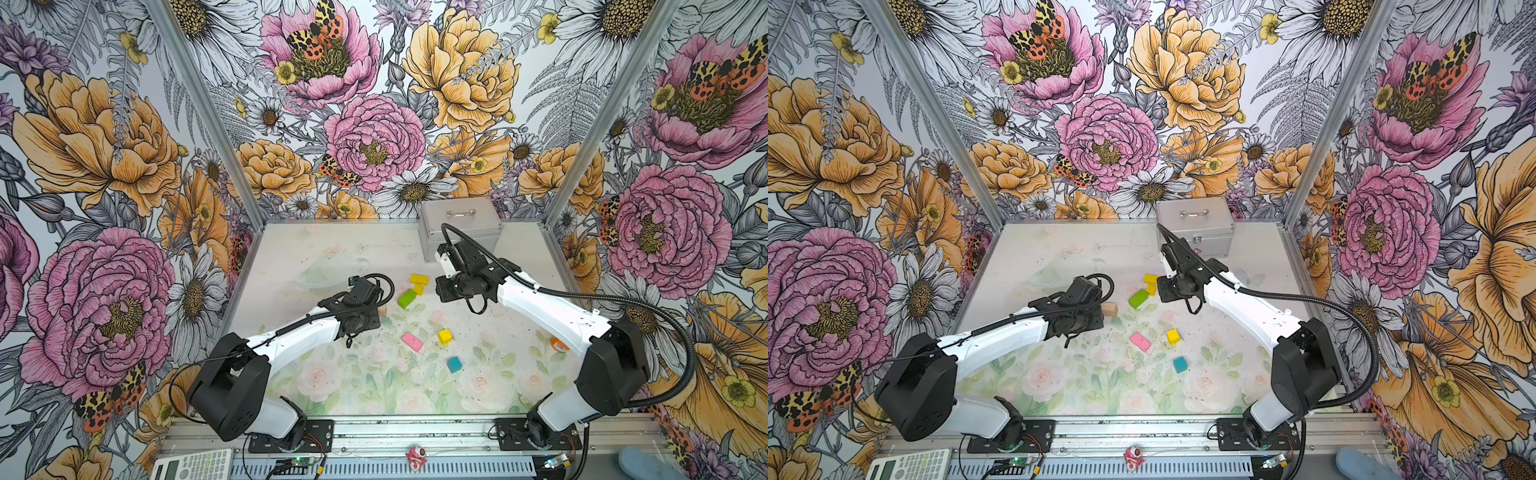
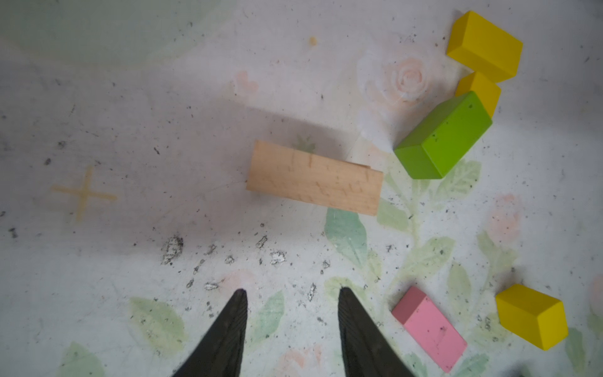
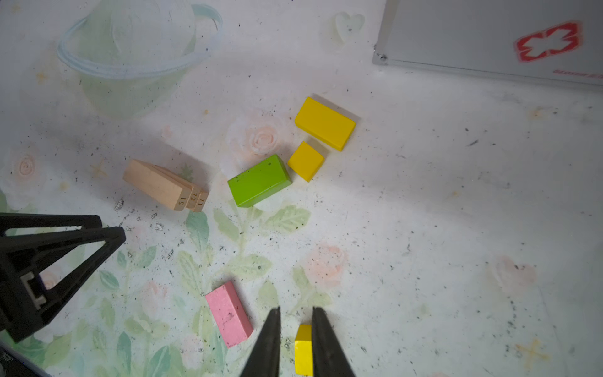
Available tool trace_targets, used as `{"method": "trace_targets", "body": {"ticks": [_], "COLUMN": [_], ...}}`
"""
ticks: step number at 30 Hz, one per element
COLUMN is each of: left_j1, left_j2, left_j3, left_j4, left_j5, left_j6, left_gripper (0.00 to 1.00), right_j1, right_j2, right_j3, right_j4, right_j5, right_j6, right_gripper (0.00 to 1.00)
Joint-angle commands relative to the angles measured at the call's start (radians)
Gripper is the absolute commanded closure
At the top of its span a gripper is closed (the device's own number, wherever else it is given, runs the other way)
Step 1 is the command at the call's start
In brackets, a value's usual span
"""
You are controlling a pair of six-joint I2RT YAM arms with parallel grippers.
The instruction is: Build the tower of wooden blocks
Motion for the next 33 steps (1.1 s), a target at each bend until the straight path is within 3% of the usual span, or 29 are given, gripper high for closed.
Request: {"method": "trace_targets", "body": {"ticks": [1,11,33], "left_j1": [-0.013,-0.035,-0.076], "left_j2": [0.040,0.175,0.195], "left_j3": [0.050,0.152,0.191], "left_j4": [0.025,0.003,-0.028], "left_j5": [-0.018,-0.013,-0.026], "left_j6": [-0.010,-0.007,0.003], "left_gripper": [0.56,0.68,0.72], "right_j1": [-0.013,-0.059,-0.080], "right_j2": [-0.034,-0.103,-0.128], "right_j3": [-0.027,-0.069,-0.079], "right_j4": [0.019,0.024,0.024], "right_j5": [0.014,-0.005,-0.030], "right_j6": [0.003,0.006,0.004], "right_gripper": [0.81,0.85,0.87]}}
